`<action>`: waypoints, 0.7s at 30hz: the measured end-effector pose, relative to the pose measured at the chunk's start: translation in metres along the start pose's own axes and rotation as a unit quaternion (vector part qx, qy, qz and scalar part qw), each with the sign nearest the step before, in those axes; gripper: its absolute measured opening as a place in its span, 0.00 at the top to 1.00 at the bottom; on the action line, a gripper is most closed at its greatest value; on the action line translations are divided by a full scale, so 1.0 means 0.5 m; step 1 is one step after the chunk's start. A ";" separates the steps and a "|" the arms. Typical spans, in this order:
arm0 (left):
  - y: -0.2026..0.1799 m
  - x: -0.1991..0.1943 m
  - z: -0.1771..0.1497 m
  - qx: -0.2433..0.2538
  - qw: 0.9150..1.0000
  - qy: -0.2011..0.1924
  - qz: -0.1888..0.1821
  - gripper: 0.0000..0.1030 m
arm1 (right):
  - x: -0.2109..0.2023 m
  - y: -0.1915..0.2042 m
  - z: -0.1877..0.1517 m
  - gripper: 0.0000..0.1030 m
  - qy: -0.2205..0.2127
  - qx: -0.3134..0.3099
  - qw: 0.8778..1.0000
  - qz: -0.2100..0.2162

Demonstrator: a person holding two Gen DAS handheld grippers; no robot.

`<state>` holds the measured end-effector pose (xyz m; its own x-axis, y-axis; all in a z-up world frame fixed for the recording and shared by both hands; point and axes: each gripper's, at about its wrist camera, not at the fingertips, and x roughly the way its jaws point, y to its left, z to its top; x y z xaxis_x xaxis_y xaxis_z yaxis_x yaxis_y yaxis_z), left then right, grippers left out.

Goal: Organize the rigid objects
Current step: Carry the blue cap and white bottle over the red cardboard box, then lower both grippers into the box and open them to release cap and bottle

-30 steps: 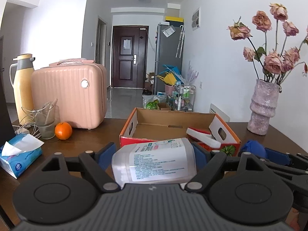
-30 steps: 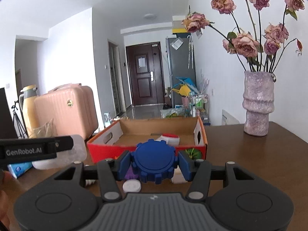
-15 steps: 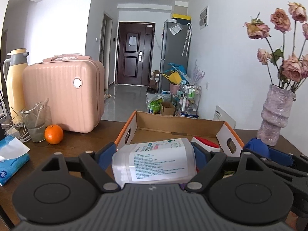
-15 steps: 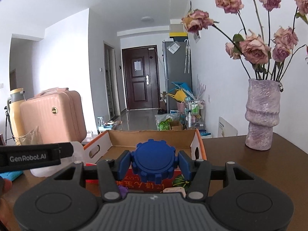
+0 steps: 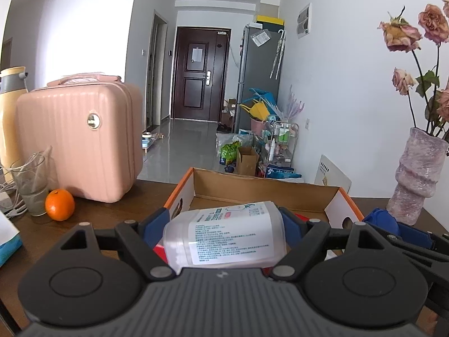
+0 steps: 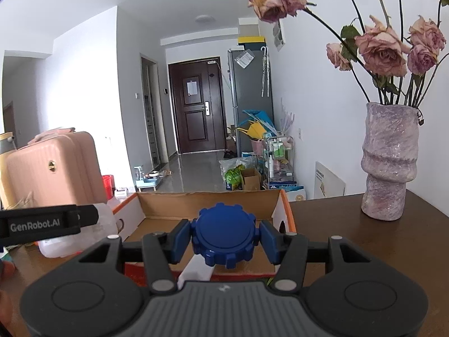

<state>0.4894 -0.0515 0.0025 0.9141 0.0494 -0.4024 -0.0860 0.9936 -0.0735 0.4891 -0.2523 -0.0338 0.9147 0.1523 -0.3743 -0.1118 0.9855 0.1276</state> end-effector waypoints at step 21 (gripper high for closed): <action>-0.023 0.170 0.000 0.024 0.998 0.047 0.029 0.19 | 0.170 -0.021 0.021 0.48 0.061 -0.003 0.998 -0.017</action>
<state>0.5682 -0.0587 -0.0306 0.8664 0.1004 -0.4891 -0.1173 0.9931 -0.0039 0.5720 -0.2504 -0.0570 0.8638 0.1265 -0.4877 -0.0847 0.9906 0.1070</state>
